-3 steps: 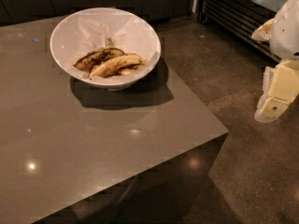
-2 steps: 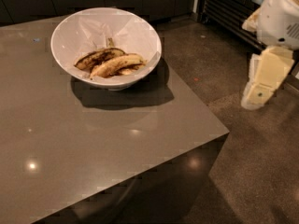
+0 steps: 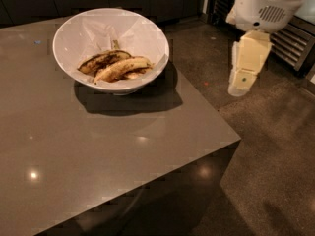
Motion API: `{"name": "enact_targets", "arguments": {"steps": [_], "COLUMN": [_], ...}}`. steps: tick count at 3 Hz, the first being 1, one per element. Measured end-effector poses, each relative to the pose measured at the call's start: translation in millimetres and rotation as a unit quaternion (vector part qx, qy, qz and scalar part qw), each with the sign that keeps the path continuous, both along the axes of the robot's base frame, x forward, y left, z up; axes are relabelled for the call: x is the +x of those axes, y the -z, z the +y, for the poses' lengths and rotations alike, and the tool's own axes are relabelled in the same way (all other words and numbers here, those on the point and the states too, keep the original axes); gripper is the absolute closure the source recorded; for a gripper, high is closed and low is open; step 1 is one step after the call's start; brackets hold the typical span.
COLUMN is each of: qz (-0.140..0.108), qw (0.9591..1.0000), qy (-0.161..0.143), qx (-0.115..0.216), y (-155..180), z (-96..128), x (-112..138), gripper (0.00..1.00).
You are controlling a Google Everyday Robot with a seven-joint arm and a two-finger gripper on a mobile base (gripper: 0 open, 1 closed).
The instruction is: Pick banana from white bowl
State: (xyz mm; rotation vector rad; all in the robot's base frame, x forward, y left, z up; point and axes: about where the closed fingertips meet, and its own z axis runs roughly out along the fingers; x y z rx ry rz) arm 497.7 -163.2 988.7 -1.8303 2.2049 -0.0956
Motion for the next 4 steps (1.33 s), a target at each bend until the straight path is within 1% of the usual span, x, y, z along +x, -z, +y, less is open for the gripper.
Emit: {"name": "enact_targets", "arguments": {"steps": [1, 2, 3, 4], "qz": [-0.010, -0.026, -0.025, -0.047], "qw": [0.9999, 0.9994, 0.9988, 0.9959], "qy": [-0.001, -0.020, -0.040, -0.075], "qx": [0.004, 0.014, 0.012, 0.018], "y": [-2, -6, -8, -17], "z": [3, 17, 39, 81], "x": [5, 18, 47, 87], "gripper": [0.00, 0.00, 0.00, 0.00]}}
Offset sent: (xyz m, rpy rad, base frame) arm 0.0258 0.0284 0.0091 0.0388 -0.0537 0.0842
